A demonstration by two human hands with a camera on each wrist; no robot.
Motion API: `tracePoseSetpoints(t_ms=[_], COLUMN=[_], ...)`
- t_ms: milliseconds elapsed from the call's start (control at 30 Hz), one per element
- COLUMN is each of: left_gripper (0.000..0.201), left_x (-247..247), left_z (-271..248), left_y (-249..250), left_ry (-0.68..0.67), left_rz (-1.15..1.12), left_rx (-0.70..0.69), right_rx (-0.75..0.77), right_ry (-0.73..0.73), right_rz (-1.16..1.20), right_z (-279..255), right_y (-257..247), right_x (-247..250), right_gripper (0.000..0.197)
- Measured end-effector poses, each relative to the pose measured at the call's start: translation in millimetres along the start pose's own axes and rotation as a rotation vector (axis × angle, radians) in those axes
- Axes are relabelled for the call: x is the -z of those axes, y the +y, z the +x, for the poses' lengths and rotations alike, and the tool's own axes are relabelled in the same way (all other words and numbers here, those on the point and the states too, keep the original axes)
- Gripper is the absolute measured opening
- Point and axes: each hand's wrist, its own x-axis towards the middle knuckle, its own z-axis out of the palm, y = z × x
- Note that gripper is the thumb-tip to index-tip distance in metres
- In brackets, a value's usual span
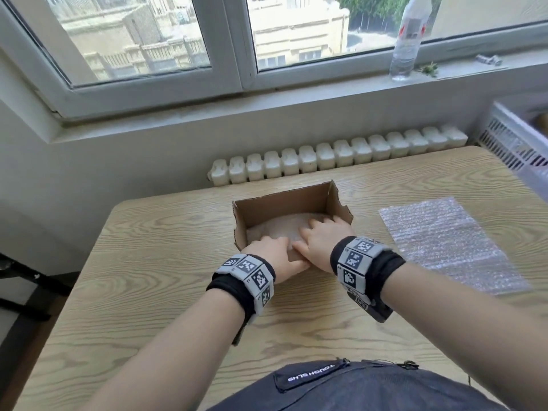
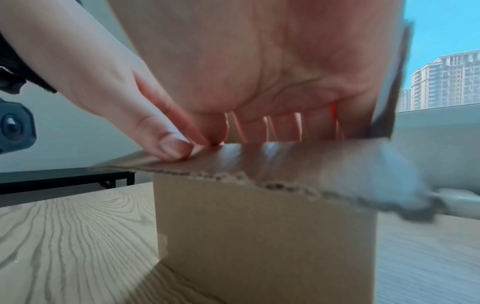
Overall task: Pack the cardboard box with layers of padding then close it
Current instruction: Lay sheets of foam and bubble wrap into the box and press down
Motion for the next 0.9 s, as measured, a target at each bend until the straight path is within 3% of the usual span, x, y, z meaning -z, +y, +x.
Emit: tracePoseSetpoints(t_ms=[167, 300, 467, 600, 767, 900], left_gripper=[0.064, 0.054, 0.035, 0.031, 0.033, 0.039], left_x=[9, 19, 27, 16, 1, -19], left_z=[-19, -29, -34, -23, 8, 36], left_y=[14, 41, 89, 131, 175, 204], left_ry=[0.091, 0.213, 0.372, 0.314, 0.198, -0.033], left_rz=[0.037, -0.047, -0.164, -0.189, -0.151, -0.194], left_rx=[-0.015, -0.12, -0.304, -0.394, -0.403, -0.341], right_rx=[0.011, 0.012, -0.14, -0.299, -0.513, -0.664], right_ry=[0.028, 0.201, 0.368, 0.297, 0.132, 0.006], right_rz=[-0.028, 0.061, 0.254, 0.343, 0.478, 0.604], right_z=[-30, -60, -91, -107, -116, -115], right_y=[11, 29, 73, 127, 208, 267], right_x=[4, 12, 7, -9, -37, -64], right_gripper=[0.05, 0.039, 0.035, 0.031, 0.031, 0.039])
